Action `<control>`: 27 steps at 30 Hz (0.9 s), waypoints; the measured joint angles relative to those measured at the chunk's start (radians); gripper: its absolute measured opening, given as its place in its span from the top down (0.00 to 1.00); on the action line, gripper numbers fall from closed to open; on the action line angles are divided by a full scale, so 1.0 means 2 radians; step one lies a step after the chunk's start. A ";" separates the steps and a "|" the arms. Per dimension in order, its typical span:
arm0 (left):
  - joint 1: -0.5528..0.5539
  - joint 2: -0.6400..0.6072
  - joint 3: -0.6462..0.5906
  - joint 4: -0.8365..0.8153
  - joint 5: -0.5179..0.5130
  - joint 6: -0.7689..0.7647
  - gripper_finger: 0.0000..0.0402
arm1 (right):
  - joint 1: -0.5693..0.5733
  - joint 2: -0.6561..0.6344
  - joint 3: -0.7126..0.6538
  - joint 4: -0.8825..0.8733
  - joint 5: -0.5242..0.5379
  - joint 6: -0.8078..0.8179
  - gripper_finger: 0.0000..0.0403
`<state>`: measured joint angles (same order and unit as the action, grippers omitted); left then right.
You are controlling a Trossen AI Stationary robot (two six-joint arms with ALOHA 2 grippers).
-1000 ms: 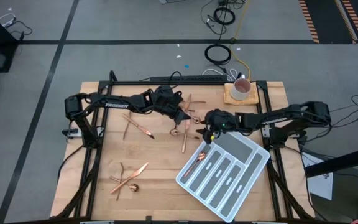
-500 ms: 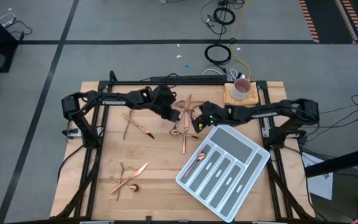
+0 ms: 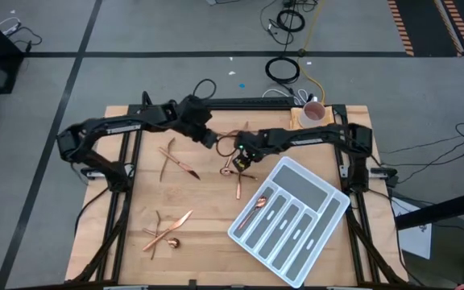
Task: Sort silverware
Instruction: Put the gold table knife into the cutlery tray
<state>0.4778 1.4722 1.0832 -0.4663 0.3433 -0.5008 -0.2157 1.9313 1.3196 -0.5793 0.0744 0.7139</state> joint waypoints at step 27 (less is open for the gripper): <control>0.000 -0.021 0.000 -0.054 -0.016 0.114 0.98 | 0.006 0.048 0.039 0.017 0.004 0.095 0.39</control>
<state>0.4778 1.4296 1.0832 -0.5751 0.3113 -0.2719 -0.2047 2.0271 1.3972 -0.5462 0.0823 0.9041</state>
